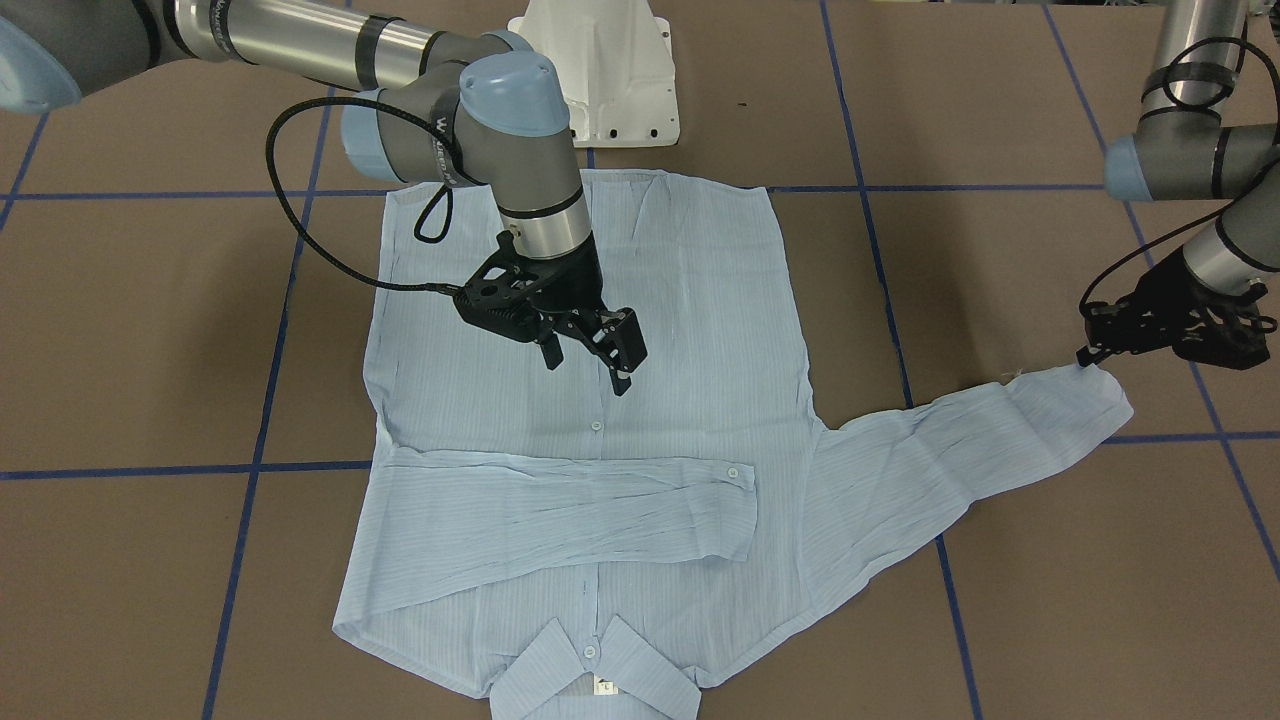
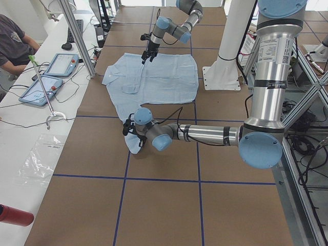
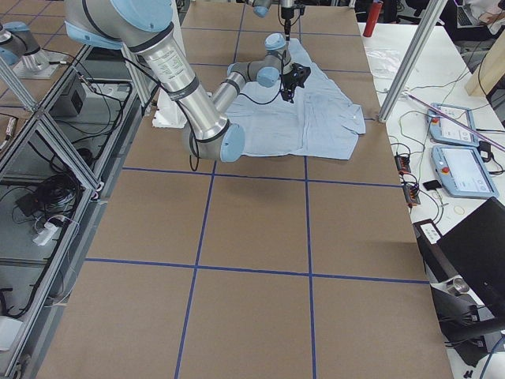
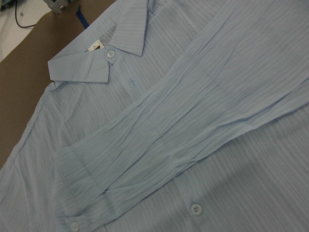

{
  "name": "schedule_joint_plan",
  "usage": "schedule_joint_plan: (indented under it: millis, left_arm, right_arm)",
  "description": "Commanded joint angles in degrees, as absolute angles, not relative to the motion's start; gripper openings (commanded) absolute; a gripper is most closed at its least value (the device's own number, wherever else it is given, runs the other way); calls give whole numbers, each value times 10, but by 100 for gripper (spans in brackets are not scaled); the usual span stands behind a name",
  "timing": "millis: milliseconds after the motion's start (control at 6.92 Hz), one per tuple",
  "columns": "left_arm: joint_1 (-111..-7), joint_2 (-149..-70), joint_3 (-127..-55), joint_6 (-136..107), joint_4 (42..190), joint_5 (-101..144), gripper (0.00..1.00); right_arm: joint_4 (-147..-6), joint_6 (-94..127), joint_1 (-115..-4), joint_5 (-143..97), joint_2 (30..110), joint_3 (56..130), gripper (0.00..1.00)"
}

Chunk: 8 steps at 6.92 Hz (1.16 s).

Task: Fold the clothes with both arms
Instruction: 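Release the sleeve with the right gripper while the left gripper grasps the other cuff, then fold the other sleeve across the shirt with the left gripper while the right gripper withdraws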

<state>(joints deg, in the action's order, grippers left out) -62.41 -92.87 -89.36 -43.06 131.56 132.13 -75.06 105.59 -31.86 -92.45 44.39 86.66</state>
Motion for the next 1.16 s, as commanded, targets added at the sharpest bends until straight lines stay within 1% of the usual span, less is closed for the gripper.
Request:
schedule_joint_plan:
  millis: [0, 145, 289, 434, 723, 867, 1012]
  left_arm:
    - [-569, -960, -1009, -585, 1303, 1319, 0]
    - [-527, -1046, -1007, -681, 1283, 1313, 0]
    - [-466, -1148, -999, -732, 1201, 1282, 0]
    - [-425, -1250, -958, -778, 1159, 1201, 0]
    - [-406, -1401, -818, -864, 1164, 1187, 0]
    - [-405, -1427, -783, -880, 1184, 1186, 0]
    - [-404, -1436, -767, -908, 1207, 1173, 0]
  right_arm:
    - [-746, 992, -335, -928, 508, 915, 100]
    - [-745, 965, -351, -932, 545, 939, 100]
    - [-745, 934, -372, -959, 579, 961, 100]
    - [-745, 907, -394, -979, 606, 975, 100]
    - [-744, 896, -403, -984, 635, 986, 100]
    - [-744, 896, -402, -983, 637, 985, 100]
    - [-744, 896, -402, -982, 638, 984, 100]
